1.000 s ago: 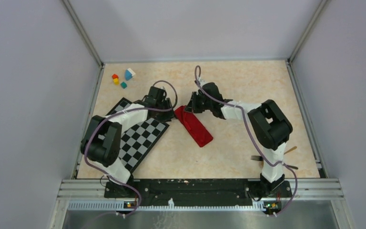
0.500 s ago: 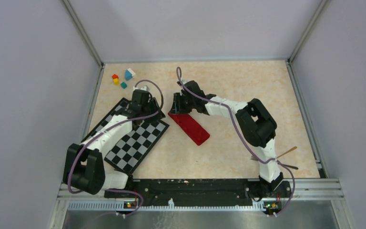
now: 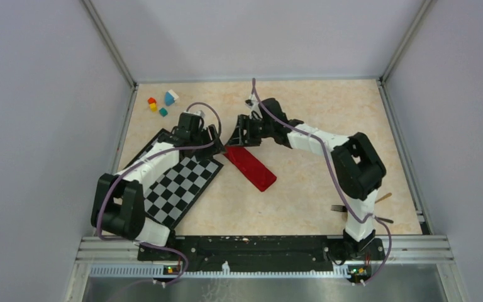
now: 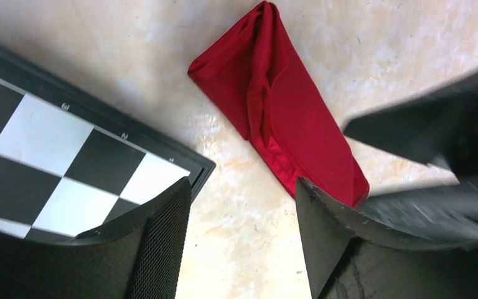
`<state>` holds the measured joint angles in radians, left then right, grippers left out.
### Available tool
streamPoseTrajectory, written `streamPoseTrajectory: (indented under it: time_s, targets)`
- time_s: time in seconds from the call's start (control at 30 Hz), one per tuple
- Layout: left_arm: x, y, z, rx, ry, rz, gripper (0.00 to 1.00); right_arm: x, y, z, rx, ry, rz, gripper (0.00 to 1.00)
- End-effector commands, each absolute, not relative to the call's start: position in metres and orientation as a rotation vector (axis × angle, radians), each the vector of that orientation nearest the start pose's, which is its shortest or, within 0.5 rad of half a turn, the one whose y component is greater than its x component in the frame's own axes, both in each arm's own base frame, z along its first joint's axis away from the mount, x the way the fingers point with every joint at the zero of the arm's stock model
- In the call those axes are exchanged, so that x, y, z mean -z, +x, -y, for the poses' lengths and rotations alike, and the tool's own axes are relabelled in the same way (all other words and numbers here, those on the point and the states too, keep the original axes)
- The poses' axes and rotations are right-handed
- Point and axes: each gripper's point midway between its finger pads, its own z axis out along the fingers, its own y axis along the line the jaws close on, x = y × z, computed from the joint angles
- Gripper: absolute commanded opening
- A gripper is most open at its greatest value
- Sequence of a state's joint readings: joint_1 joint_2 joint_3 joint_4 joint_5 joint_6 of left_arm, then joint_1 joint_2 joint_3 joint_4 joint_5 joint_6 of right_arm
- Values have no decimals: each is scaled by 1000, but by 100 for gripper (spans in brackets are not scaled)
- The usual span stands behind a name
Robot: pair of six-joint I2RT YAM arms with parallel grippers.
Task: Fold the napkin into a case and place the utensils inside
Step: Smooth out the smaller rectangle-folded napkin at the center of the board, then pick up the top corner of the smaller rectangle folded napkin.
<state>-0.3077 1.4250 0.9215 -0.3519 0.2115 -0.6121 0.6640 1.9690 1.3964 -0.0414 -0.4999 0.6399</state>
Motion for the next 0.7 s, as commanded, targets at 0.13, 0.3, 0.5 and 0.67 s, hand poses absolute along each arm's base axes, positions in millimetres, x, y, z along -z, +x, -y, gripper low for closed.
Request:
streamPoseTrajectory:
  time_s: [0.13, 0.3, 0.5, 0.67]
  targets:
    - [-112, 361, 189, 674, -187, -2492, 71, -146, 306, -355, -1307, -355, -2301, 47]
    - [-100, 378, 192, 573, -173, -2514, 69, -116, 273, -336, -1305, -388, -2358, 27]
    - [-69, 395, 185, 429, -184, -2575, 60, -73, 256, -313, -1212, -338, -2440, 11]
    - [-53, 399, 188, 451, -195, -2554, 46, -43, 248, -283, -1062, -167, -2484, 9]
